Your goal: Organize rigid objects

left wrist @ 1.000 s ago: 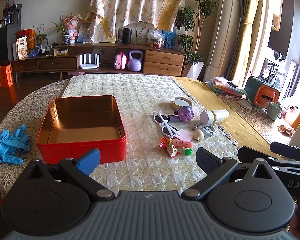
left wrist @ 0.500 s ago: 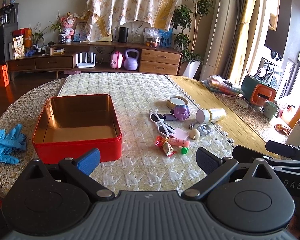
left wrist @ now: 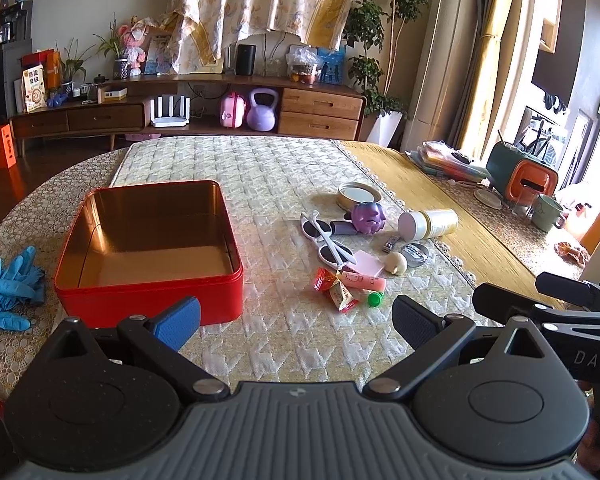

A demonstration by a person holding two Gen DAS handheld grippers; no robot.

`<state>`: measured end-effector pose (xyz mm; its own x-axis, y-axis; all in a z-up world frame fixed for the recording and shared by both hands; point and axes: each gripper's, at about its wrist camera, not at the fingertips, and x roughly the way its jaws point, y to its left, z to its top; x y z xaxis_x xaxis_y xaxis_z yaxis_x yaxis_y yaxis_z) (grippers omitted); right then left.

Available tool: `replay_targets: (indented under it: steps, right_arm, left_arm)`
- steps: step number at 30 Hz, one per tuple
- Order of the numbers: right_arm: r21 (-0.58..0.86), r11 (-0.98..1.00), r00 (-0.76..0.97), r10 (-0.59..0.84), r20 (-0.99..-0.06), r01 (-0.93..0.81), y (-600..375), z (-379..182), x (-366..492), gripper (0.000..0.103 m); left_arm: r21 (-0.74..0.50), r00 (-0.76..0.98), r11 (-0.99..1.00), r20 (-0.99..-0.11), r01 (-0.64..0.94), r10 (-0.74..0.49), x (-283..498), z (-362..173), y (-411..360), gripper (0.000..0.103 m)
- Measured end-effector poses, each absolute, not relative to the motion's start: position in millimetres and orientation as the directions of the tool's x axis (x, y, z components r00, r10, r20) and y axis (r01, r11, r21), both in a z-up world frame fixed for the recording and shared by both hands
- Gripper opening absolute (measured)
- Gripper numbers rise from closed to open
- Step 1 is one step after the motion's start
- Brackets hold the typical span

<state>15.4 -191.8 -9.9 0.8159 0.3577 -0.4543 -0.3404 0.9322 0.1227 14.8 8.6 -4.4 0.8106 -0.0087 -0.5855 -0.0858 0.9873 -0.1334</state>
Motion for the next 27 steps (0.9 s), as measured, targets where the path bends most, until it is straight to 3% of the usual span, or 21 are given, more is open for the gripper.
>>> replay_targets:
  steps: [13, 27]
  right_arm:
    - [0.078, 0.937, 0.775, 0.328, -0.540, -0.342, -211, -35, 64, 0.100]
    - [0.065, 0.933, 0.721, 0.316, -0.617, -0.354, -221, -64, 152, 0.092]
  left_arm:
    - [-0.079, 0.778, 0.997, -0.626, -0.002, -0.048, 73, -34, -11, 0.102]
    - [0.000, 0.755, 1.000, -0.655, -0.004, 0.003, 130, -68, -35, 0.102]
